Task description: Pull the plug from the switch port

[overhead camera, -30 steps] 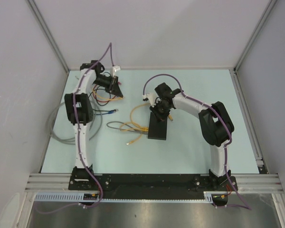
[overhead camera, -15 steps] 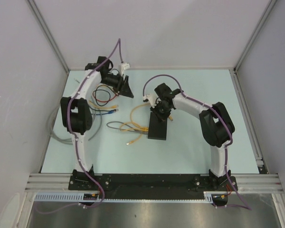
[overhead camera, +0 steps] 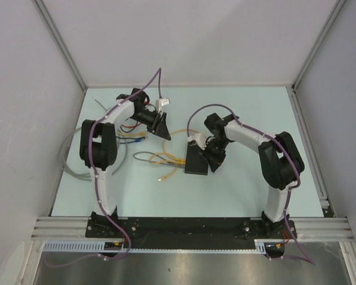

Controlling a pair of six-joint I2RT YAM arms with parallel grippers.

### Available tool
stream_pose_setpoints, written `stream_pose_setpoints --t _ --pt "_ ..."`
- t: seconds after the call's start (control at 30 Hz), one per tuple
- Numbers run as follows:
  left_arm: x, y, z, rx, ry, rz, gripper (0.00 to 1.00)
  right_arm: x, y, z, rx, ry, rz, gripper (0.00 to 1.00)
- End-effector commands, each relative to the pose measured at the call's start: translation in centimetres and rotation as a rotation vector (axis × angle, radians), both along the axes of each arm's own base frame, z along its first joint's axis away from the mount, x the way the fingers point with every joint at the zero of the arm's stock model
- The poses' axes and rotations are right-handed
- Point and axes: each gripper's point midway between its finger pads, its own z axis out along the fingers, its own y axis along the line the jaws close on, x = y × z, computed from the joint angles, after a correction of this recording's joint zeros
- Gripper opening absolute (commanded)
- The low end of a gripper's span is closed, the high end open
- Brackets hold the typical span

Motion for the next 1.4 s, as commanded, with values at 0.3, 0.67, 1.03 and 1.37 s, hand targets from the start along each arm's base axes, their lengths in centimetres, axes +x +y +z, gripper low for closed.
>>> stream_pose_setpoints --t 0.3,0.67,1.03,1.37 --pt "2.3 -0.7 -2.4 -0.097 -0.038 0.088 0.58 -8.4 3.9 -1.0 0.0 0.171 -0.021 0.0" --pt "1.6 -1.3 0.5 -0.123 0.001 0.101 0.6 5.1 1.2 -4.4 -0.159 -0.174 -0.187 0.0" --pt "3.0 -4.0 -0.4 -0.131 0.079 0.085 0.61 8.5 3.5 0.8 0.023 -0.144 -0.12 0.0" --pt "4.7 -6.2 -3.1 -0.116 0.134 0.093 0.61 13.4 4.0 4.9 0.207 -0.137 -0.277 0.0"
